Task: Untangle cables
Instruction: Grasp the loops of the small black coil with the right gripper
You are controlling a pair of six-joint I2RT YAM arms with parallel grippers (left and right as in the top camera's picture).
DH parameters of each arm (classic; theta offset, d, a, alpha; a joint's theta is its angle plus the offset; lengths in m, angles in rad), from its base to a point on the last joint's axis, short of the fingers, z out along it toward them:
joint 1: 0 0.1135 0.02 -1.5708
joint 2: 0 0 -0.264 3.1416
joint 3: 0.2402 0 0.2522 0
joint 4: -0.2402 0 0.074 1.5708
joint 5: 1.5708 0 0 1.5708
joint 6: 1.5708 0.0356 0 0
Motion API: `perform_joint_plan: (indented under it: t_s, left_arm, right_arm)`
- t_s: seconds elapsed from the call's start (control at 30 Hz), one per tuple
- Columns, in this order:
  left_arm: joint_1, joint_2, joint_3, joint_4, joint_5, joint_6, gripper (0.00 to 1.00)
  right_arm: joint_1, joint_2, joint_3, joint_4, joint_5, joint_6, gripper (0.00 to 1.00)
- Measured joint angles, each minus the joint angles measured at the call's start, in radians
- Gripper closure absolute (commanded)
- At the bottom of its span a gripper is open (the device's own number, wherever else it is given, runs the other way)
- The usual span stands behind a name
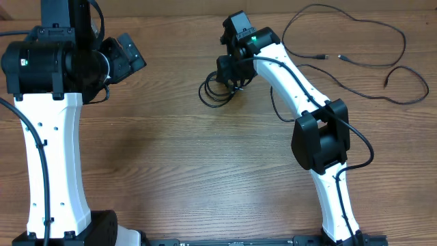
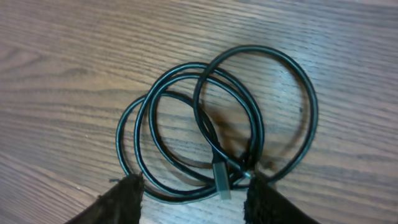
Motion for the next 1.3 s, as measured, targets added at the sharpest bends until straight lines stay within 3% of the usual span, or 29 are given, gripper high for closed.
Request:
perform_joint_plan:
  t_s: [0.53, 0.73, 1.3]
  left_arm:
    - [0.0, 0.0, 0.0, 0.018, -0.005, 0.0, 0.0]
    - [0.0, 0.0, 0.0, 0.021, -0.005, 0.0, 0.01]
    - [0.0, 0.0, 0.0, 0.018, -0.005, 0.0, 0.01]
  right_arm:
    - [0.001, 0.0, -0.183, 0.196, 0.017, -0.019, 0.6]
    - [0.001, 0.0, -0.189, 0.227, 0.028, -0.019, 0.55]
    - [0.001, 0.0, -0.189, 0.27, 0.065, -0.023, 0.54]
